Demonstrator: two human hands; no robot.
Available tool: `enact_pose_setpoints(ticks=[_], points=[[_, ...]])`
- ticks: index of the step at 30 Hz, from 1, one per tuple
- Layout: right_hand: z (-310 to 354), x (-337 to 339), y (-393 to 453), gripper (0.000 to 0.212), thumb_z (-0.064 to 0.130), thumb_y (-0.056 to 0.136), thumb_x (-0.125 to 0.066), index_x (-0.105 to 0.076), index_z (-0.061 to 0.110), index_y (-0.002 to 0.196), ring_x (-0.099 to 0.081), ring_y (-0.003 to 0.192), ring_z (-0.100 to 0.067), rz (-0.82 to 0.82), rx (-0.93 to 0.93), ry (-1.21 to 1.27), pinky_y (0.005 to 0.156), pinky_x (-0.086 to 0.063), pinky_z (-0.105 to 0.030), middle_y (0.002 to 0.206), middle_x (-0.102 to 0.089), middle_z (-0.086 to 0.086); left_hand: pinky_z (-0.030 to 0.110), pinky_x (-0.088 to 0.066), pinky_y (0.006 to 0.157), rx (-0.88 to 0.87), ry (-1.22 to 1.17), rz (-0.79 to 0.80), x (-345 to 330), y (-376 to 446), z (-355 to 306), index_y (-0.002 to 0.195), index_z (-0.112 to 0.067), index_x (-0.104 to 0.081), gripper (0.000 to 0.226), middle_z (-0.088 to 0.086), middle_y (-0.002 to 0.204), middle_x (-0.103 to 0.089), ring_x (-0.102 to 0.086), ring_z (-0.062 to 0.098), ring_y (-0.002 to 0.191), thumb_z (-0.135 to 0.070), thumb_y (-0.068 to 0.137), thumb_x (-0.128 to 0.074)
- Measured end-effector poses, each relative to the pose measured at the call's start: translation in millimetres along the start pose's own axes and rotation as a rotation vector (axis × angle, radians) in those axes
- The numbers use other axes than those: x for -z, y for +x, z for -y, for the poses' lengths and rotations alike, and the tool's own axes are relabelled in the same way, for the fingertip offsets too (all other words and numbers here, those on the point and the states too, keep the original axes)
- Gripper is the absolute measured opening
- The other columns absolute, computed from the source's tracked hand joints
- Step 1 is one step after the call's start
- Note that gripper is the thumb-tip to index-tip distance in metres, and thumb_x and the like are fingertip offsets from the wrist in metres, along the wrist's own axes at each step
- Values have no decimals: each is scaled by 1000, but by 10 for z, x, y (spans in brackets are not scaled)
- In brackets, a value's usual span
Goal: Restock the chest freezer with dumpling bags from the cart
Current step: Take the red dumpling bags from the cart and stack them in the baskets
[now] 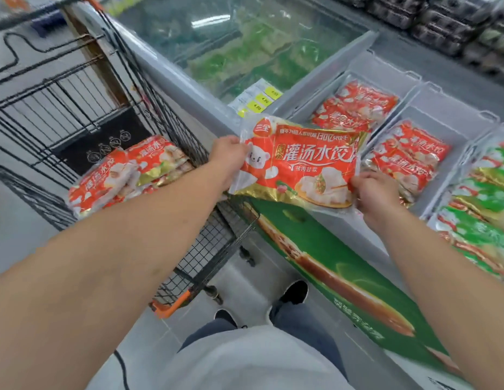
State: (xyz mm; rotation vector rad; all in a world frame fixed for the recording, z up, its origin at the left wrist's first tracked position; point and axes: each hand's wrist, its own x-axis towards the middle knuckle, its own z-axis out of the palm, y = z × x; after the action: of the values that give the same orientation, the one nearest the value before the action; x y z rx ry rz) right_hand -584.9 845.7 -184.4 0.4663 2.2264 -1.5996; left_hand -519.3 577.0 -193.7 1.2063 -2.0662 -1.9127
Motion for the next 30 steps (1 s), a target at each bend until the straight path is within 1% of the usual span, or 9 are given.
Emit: enact_pose_setpoints(ticks=[4,8,13,16,18,21,26,29,30], points=[[-210,531,389,15,7,88,-55,-66,7,98,-69,103,-37,-28,-94,81,91,-54,-60,105,-73,-13,45,-62,76,-36,46,101,-767,131,-193,83,-16,-73,4,4,85,-76,-74,23,82,-19,84,-73],[-319,1075,797,22,0,92,-51,-63,15,82,-67,80,-24,-111,-154,141,75,-55,-38,86,-71,-5,53,-61,77,-53,80,196,-1622,367,-289,89,-8,-72,26,11,86,-76,-74,32,84,-25,71,-76],[-419,1609,1243,24,2,86,-54,-57,19,70,-58,72,-23,-220,-183,101,65,-48,-36,72,-62,-3,28,-55,59,-87,162,212,-2452,350,-541,66,-12,-63,22,4,73,-68,-66,21,73,-4,86,-65],[-457,1766,1411,22,3,88,-56,-57,19,72,-60,77,-23,-260,-212,94,74,-53,-42,80,-65,-7,52,-60,80,-75,152,272,-2739,519,-537,88,3,-70,18,10,89,-74,-72,27,85,-12,78,-72],[-501,1832,1532,23,2,87,-56,-56,19,71,-58,75,-22,-297,-226,83,70,-51,-39,79,-64,-7,49,-60,83,-56,181,285,-2924,625,-552,91,6,-70,18,14,94,-75,-72,31,89,-9,82,-73],[-614,1829,1659,23,2,86,-58,-55,18,69,-57,75,-22,-340,-251,77,70,-50,-38,73,-60,-3,39,-53,67,-55,269,301,-3113,707,-568,76,-4,-64,14,13,81,-69,-64,24,74,-11,84,-73],[-901,1716,1818,15,8,86,-61,-60,19,75,-57,73,-22,-365,-353,14,60,-46,-30,82,-65,-5,22,-26,43,35,455,370,-3320,972,-282,60,-18,-38,40,7,66,-43,-37,18,57,-6,89,-63],[-1031,1665,1837,10,6,89,-59,-63,14,87,-55,68,-17,-385,-412,-13,53,-38,-25,79,-63,-2,35,-56,63,104,540,455,-3425,1107,-77,83,-6,-63,8,12,92,-67,-62,27,77,-13,86,-65],[-1072,1648,1848,9,6,89,-59,-64,14,88,-55,67,-18,-397,-433,-36,52,-36,-25,78,-63,-2,41,-60,76,144,575,468,-3451,1165,8,100,-4,-68,20,12,103,-71,-68,28,88,-15,84,-67]])
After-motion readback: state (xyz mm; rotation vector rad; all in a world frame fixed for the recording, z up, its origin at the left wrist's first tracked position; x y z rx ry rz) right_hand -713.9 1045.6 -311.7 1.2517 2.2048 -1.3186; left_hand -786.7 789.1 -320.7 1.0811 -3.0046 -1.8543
